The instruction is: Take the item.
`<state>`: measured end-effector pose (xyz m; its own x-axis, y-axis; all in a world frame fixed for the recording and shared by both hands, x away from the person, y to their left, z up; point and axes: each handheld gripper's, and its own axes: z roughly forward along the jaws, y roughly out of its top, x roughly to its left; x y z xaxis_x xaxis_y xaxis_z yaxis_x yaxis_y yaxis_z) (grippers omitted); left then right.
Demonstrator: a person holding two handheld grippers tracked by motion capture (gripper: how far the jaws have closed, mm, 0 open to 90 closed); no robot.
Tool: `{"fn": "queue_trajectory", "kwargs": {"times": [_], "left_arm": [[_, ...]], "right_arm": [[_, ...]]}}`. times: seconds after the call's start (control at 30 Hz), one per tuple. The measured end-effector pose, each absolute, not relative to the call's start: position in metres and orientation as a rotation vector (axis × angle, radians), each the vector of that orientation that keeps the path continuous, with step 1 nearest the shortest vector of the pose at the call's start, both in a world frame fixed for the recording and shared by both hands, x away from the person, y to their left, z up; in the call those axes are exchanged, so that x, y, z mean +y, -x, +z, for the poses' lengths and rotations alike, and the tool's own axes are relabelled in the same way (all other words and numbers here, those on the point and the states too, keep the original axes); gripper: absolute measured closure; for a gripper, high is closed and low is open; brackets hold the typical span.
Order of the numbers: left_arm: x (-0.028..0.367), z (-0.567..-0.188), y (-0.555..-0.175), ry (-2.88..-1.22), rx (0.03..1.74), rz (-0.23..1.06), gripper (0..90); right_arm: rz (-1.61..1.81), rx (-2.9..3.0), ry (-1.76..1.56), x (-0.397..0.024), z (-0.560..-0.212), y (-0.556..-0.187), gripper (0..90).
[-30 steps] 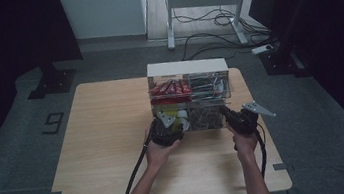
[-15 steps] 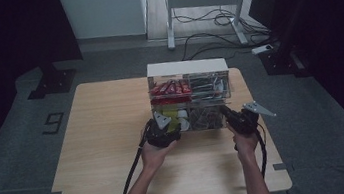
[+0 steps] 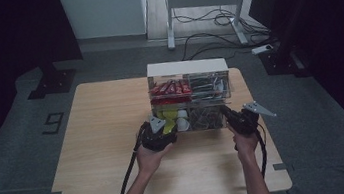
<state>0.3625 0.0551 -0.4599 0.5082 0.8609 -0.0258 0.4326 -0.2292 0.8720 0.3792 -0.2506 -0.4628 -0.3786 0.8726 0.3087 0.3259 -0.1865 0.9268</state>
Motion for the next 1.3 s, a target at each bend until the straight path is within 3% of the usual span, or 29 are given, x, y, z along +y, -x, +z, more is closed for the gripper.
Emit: {"fn": "queue_trajectory", "kwargs": {"times": [1.3], "left_arm": [[0.107,-0.463,-0.349,-1.818,1.164,0.631,38.4]], "right_arm": [[1.587,1.626,-1.388,-0.251,-0.464,-0.379,89.2]]}}
